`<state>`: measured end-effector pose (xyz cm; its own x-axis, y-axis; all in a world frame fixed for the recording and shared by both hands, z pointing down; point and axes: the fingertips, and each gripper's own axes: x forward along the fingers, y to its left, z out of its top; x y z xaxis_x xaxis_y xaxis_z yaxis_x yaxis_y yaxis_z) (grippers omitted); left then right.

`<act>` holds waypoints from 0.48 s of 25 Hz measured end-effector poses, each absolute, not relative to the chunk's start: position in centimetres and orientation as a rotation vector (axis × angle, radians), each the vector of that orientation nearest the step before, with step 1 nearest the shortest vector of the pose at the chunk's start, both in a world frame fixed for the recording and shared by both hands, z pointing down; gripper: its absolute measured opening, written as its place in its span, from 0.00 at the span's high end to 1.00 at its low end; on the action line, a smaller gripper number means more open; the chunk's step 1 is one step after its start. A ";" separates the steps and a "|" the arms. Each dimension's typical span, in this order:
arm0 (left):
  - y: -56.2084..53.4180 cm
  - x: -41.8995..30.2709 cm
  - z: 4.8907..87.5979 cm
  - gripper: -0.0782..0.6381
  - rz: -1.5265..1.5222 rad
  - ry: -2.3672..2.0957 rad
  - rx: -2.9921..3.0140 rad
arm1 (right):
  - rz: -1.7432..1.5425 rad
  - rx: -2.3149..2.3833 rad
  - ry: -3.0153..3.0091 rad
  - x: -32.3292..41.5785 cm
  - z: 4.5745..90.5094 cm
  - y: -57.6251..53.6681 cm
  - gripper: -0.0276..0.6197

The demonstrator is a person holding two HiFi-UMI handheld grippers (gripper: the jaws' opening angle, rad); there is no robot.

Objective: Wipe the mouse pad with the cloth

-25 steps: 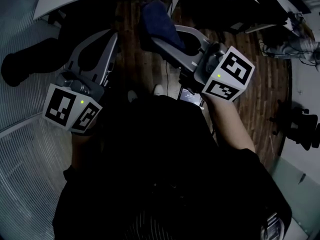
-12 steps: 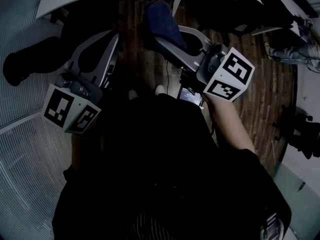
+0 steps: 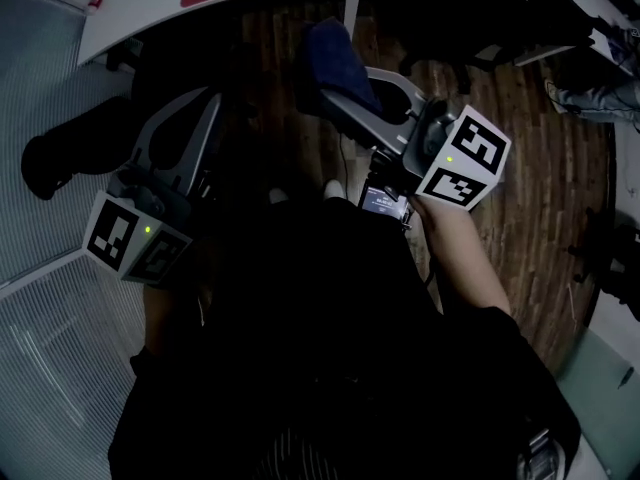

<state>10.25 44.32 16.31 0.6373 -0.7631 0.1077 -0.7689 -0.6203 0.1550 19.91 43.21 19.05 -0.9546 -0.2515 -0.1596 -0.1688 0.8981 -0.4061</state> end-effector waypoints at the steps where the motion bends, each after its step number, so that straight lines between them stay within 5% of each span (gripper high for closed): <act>1: 44.3 10.2 16.5 0.88 0.044 -1.254 2.676 | -0.575 -0.333 2.855 20.1 19.2 43.3 0.86; 12: 39.3 12.6 17.9 0.88 -0.028 -1.026 2.766 | -0.520 -0.600 2.830 23.2 19.9 40.2 0.86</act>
